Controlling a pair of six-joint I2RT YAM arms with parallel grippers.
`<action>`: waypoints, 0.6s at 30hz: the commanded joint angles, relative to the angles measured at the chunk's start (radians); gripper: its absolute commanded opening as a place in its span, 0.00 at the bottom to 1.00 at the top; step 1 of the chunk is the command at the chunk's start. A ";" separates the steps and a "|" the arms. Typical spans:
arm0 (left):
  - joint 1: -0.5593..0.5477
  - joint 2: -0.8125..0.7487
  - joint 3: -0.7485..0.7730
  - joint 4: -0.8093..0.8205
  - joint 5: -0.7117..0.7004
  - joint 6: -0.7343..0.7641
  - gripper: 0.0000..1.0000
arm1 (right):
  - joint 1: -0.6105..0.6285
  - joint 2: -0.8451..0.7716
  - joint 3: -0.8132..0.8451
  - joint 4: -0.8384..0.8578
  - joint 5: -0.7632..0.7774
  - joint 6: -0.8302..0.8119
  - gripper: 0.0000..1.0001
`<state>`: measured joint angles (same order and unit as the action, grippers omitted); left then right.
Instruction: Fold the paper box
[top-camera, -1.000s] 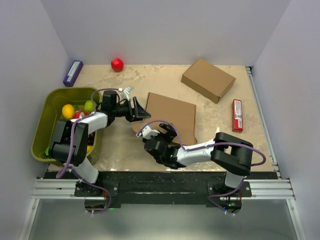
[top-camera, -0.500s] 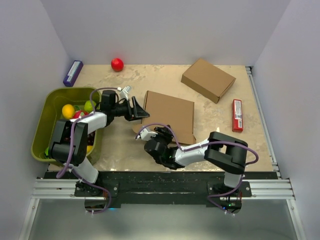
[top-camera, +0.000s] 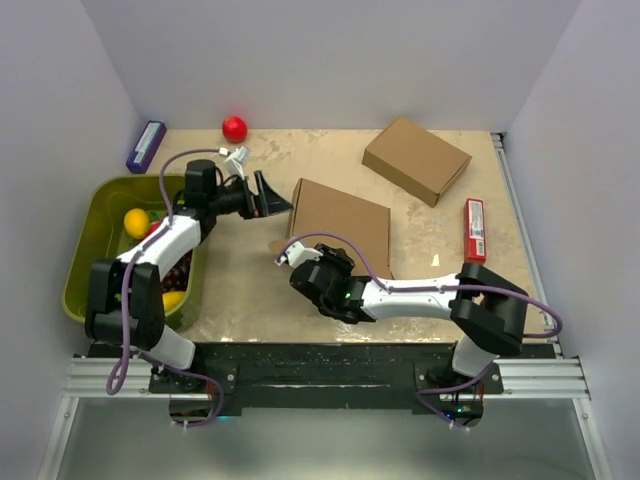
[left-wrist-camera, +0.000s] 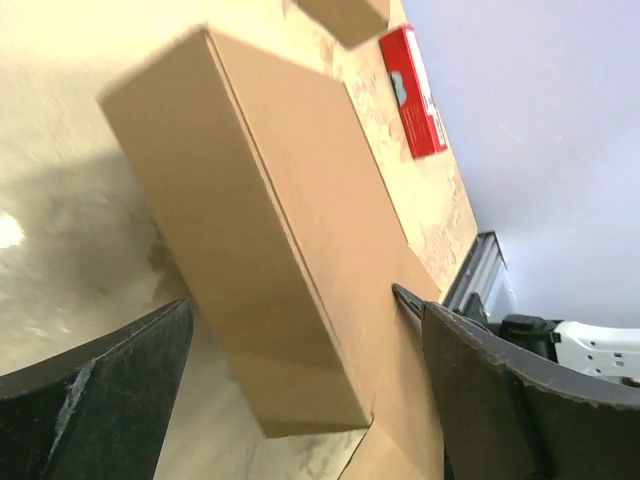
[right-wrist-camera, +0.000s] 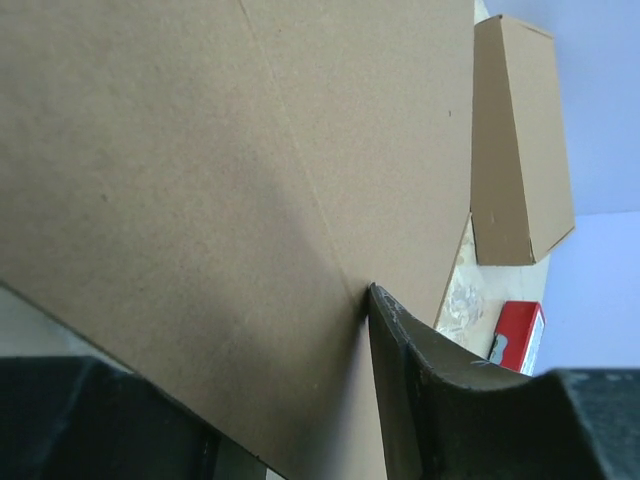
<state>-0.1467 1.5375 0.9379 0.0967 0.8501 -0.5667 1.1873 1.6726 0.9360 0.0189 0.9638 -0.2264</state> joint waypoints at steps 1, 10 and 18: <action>0.048 -0.051 0.059 -0.037 0.009 0.067 1.00 | -0.015 -0.063 0.060 -0.189 -0.082 0.082 0.40; 0.116 -0.222 0.085 -0.196 -0.166 0.247 1.00 | -0.080 -0.148 0.196 -0.457 -0.306 0.128 0.38; 0.114 -0.526 -0.072 -0.039 -0.080 0.402 1.00 | -0.169 -0.214 0.296 -0.574 -0.514 0.119 0.36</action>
<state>-0.0338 1.1423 0.9386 -0.0574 0.7044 -0.2882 1.0416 1.4940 1.1572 -0.4603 0.5922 -0.1238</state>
